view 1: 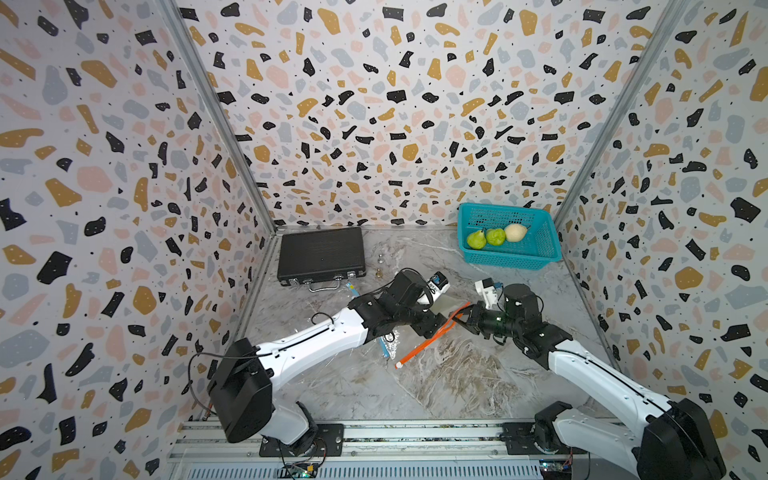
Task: Open the zip-top bag and take out the pear
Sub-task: Open the zipper of the food storage bag at the center of the board.
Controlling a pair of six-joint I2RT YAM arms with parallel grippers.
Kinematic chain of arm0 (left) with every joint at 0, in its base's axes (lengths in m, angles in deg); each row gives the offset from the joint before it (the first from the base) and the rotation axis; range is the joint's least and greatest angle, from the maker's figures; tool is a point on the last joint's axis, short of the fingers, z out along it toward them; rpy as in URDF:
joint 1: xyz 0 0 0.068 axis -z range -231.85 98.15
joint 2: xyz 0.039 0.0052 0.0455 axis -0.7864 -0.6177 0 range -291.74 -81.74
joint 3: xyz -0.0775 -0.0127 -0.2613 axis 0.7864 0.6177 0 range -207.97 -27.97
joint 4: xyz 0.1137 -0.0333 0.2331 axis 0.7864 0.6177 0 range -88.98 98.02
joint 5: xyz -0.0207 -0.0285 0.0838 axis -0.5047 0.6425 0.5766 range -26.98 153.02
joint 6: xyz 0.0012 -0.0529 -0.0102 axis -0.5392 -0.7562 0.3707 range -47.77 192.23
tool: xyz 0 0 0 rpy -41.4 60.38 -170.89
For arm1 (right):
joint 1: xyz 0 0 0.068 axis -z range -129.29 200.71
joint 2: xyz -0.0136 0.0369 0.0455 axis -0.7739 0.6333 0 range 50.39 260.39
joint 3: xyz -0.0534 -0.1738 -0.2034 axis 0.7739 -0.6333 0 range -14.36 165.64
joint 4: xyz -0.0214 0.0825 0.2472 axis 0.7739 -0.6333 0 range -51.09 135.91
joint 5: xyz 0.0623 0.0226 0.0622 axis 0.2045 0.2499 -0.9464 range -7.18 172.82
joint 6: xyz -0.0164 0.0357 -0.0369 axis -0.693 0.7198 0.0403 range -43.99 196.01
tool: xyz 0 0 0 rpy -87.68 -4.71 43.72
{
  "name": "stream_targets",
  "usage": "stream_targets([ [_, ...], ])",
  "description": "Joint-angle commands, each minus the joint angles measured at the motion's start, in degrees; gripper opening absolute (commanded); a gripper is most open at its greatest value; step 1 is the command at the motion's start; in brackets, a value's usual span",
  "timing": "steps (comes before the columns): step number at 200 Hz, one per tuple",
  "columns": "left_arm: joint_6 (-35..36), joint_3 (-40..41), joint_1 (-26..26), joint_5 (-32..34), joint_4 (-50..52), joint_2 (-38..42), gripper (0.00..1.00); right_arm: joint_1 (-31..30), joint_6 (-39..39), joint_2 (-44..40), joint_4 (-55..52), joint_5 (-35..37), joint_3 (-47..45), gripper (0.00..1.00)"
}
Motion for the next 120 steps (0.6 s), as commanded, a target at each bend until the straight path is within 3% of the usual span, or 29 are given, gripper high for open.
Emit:
stream_targets([
  [1,-1.81,1.17,-0.11,-1.61,-2.35,2.38,0.83,0.00,-0.30,-1.22,1.28,-0.74,0.24,0.00],
  [59,-2.12,0.85,0.45,-4.20,-2.38,0.03,0.83,0.00,-0.32,-1.18,1.15,-0.66,0.42,0.00],
  [120,-1.04,-1.51,0.85,0.27,-0.12,-3.68,0.80,0.00,-0.33,-1.66,0.93,-0.57,0.15,0.00],
])
